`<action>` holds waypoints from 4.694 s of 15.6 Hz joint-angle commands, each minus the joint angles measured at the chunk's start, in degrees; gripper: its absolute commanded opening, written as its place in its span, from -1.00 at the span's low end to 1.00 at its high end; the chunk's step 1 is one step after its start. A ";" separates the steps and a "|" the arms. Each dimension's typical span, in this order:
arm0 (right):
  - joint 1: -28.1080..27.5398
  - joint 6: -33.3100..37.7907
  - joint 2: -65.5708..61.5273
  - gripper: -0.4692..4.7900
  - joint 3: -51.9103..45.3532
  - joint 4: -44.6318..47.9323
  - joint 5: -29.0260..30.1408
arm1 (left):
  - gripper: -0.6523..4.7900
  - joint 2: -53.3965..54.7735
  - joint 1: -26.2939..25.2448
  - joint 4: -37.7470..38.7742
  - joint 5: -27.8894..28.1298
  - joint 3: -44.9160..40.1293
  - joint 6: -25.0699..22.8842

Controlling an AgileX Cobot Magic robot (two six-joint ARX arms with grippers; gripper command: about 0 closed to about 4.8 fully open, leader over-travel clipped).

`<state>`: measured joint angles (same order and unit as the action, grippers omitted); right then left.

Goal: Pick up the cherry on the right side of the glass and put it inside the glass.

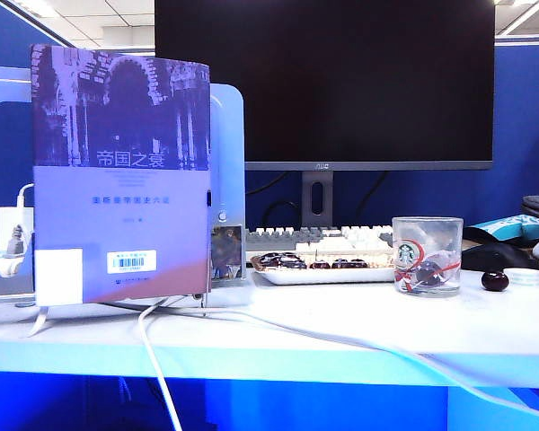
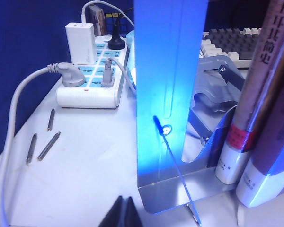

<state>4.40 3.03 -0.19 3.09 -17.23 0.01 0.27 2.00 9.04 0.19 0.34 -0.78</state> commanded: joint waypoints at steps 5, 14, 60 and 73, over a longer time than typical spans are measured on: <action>0.00 0.17 0.02 -0.82 -0.07 -0.70 -0.04 | -0.78 -0.17 -0.04 0.68 -0.22 -0.04 -0.26; -0.02 10.93 -0.02 -0.82 6.03 6.93 1.05 | -0.78 -0.17 -0.04 0.68 -0.22 -0.04 -0.26; -2.97 17.11 -103.32 0.02 64.59 2.51 -3.28 | -0.78 -0.17 -0.04 0.68 -0.20 -0.04 -0.26; -2.97 16.20 -109.18 0.01 66.71 2.03 -3.54 | -0.78 -0.17 -0.04 0.68 -0.22 -0.04 -0.26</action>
<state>1.30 19.68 -108.75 69.87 -13.96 -3.22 0.27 2.00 9.04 0.19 0.34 -0.78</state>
